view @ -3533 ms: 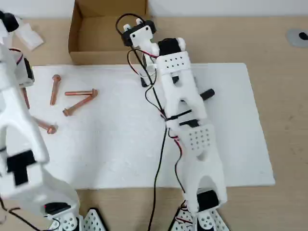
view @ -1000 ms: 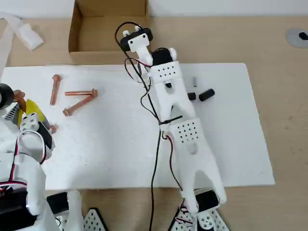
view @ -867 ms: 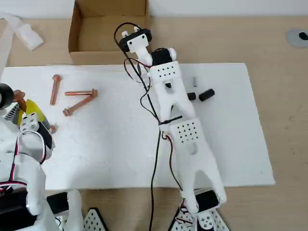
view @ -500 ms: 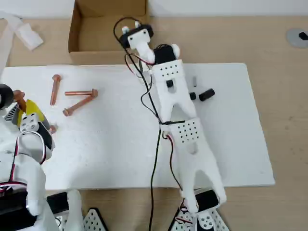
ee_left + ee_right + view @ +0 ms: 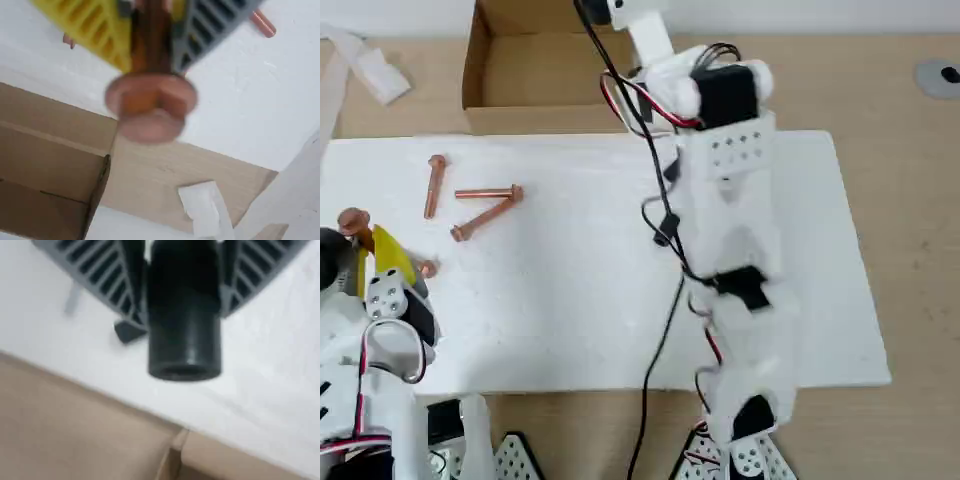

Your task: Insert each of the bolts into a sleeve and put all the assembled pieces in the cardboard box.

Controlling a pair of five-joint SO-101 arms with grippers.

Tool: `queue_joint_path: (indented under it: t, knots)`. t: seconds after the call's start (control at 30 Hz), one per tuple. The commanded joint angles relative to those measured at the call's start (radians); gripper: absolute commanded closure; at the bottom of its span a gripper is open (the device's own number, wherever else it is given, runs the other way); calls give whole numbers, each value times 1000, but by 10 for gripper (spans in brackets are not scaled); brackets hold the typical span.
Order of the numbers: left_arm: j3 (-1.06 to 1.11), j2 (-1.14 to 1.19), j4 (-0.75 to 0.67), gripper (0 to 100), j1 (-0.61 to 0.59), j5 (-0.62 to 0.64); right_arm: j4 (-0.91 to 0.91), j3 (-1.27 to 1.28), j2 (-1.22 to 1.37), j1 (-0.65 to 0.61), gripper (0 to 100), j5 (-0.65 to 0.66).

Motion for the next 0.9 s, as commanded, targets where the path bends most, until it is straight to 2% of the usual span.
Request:
queue_joint_path:
  t: [0.0, 0.37, 0.53, 0.7, 0.87]
  knots:
    - [5, -7, -34, 994, 15, -6, 20, 229, -320, 12, 988, -44]
    - [124, -7, -207, 995, 15, -6, 6, 760, -1024, 7, 988, -77]
    - [157, -7, -270, 995, 25, 5, -66, 1007, -1294, 10, 988, -77]
    - [150, -13, -322, 995, 207, 109, -180, 1383, -1541, 10, 988, -72]
    - [164, -8, -361, 995, 436, 120, -400, 1736, -1834, 12, 988, -71]
